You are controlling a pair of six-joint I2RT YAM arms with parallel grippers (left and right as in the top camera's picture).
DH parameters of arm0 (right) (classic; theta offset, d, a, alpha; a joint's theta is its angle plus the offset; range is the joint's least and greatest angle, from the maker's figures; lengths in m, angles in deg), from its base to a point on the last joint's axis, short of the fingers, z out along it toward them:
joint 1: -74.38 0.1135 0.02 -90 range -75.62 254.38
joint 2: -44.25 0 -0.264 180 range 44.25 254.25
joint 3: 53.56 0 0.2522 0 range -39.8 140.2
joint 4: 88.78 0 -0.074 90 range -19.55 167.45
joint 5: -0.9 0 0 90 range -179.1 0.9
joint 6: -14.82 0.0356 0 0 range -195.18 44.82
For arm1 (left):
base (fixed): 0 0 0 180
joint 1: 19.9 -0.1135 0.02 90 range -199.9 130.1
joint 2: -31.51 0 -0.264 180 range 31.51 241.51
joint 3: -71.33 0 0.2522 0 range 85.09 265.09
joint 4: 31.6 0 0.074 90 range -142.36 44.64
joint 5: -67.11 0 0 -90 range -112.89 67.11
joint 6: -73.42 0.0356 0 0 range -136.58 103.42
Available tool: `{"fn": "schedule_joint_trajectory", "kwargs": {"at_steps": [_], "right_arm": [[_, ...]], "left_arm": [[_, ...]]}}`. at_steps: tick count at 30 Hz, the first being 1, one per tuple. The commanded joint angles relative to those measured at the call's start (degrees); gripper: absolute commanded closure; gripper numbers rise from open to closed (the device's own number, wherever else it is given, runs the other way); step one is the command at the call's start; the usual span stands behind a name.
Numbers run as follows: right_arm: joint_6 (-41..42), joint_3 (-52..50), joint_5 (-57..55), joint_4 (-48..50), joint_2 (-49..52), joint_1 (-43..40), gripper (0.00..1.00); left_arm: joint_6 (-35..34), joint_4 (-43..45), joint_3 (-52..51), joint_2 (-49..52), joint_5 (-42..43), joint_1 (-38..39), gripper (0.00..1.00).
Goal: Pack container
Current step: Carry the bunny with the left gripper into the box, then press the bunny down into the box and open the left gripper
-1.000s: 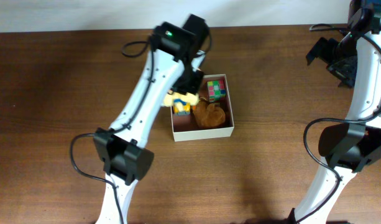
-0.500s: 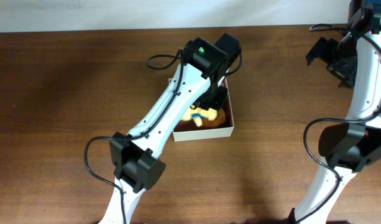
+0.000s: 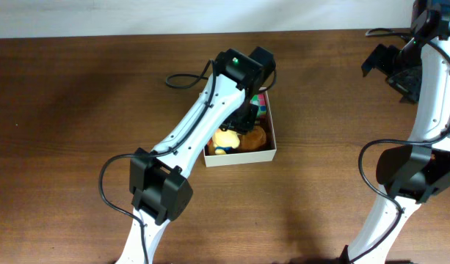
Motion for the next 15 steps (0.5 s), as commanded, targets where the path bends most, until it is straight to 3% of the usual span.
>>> {"fn": "schedule_joint_trajectory", "kwargs": {"at_steps": [1,8,15], "right_arm": [[0.5,-0.2,0.1,-0.1,-0.9,0.2,0.01],[0.5,-0.2,0.1,-0.1,-0.9,0.2,0.01],[0.5,-0.2,0.1,-0.1,-0.9,0.2,0.01]], "left_arm": [[-1.1,0.3,0.4,-1.2,-0.4,-0.3,0.58],[-1.1,-0.9,2.4,-1.3,-0.2,-0.3,0.58],[-1.1,-3.0,2.4,-0.9,-0.3,0.2,0.70]]}}
